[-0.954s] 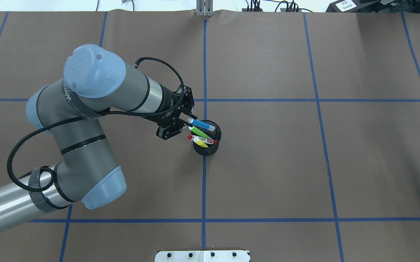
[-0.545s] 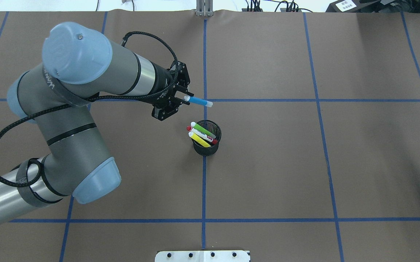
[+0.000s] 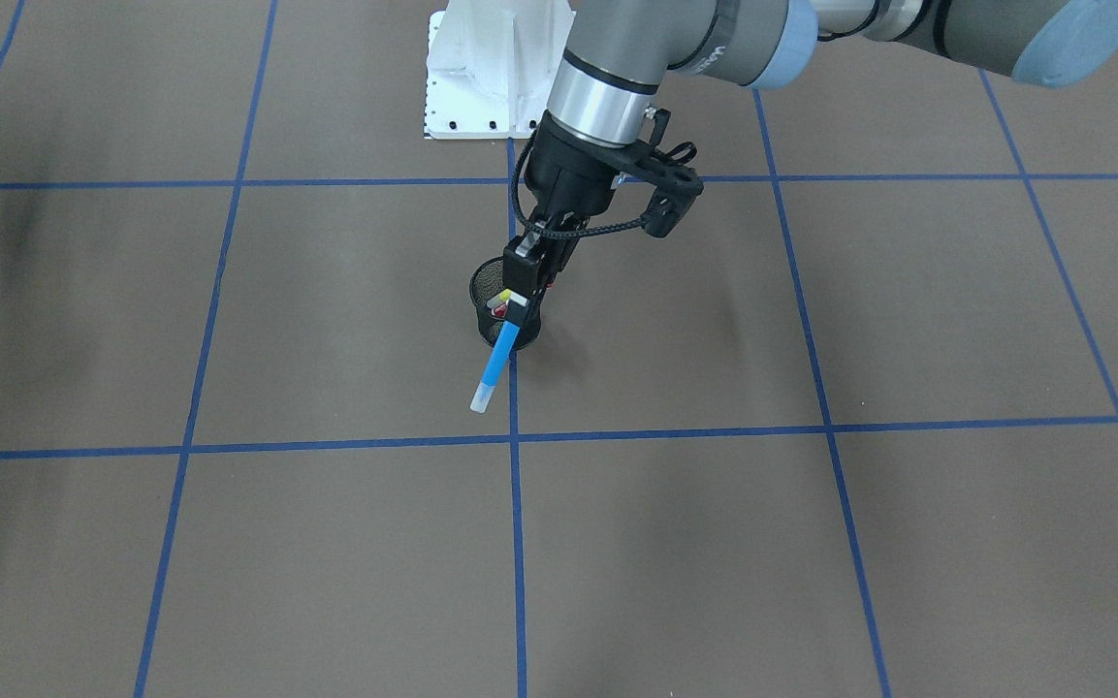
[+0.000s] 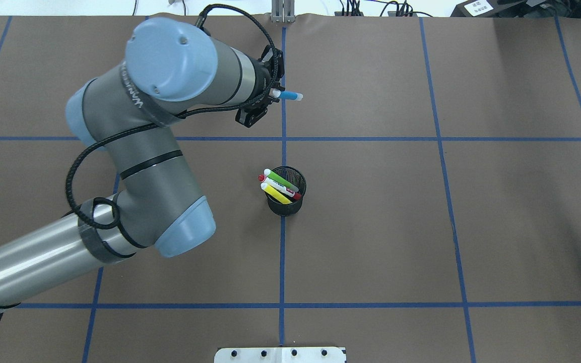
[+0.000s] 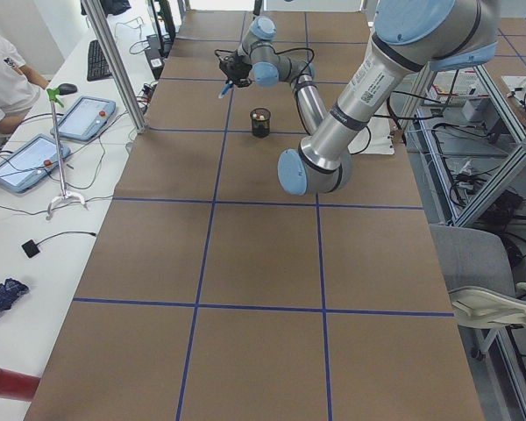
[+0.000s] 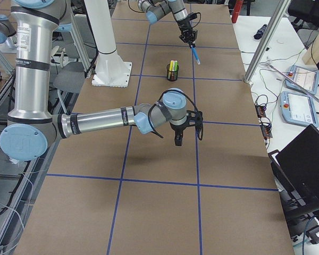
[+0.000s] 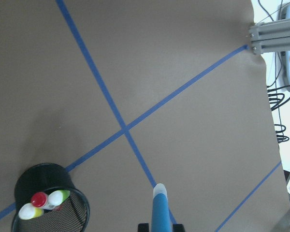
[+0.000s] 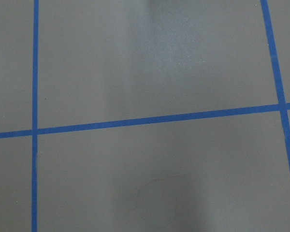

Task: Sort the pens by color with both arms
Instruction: 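Lift the blue marker out of the cup with the left gripper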

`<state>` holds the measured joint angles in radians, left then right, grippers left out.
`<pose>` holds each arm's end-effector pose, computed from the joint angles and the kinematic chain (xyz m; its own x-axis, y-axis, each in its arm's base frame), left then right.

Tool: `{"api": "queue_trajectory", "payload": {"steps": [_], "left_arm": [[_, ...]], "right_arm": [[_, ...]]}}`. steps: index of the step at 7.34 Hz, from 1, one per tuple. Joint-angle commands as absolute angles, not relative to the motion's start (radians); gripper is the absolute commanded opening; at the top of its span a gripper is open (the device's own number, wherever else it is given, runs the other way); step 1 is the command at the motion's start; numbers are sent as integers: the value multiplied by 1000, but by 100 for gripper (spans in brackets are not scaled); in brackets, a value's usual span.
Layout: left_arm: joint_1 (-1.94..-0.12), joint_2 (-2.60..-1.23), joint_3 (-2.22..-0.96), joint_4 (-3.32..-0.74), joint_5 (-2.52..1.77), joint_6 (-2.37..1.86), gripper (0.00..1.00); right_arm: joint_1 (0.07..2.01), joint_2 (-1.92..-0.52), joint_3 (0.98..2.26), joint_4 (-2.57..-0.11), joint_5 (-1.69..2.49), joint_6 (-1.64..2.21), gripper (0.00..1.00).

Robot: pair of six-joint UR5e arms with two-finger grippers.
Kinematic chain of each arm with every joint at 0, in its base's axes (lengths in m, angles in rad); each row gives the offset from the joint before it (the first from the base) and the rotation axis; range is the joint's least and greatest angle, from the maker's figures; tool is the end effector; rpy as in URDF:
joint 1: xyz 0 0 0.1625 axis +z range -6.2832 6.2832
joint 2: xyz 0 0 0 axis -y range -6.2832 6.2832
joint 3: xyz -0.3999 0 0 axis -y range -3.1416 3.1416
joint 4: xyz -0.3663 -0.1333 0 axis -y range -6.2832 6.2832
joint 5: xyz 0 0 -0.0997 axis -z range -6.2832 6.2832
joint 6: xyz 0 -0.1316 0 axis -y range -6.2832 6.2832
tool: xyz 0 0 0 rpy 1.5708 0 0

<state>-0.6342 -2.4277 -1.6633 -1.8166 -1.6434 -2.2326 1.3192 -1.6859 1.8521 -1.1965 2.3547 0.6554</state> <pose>0.4698 -0.4992 0.0819 -0.0967 -0.6898 -0.7175 0.6049 0.5318 -0.5927 -0.0726 -0.4447 0.5278 0.6022 0.0874 0.7936 -0.1937 0.9803 0.0390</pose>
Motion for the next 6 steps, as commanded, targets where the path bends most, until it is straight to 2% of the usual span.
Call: {"api": "queue_trajectory", "payload": {"steps": [1, 2, 3, 6], "left_arm": [[-630, -2572, -1475, -1818, -1592, -2200, 0], [-627, -2623, -1386, -1816, -1548, -2207, 0], [-626, -2635, -1352, -1809, -1516, -2232, 0], [-626, -2645, -1319, -1816, -1499, -2246, 0]], "right_arm": [[1318, -1687, 1852, -1197, 2356, 657, 99], [1318, -1687, 1852, -1197, 2356, 660, 99], [1318, -1689, 1850, -1197, 2356, 660, 99], [1319, -1689, 1852, -1195, 2356, 661, 99]]}}
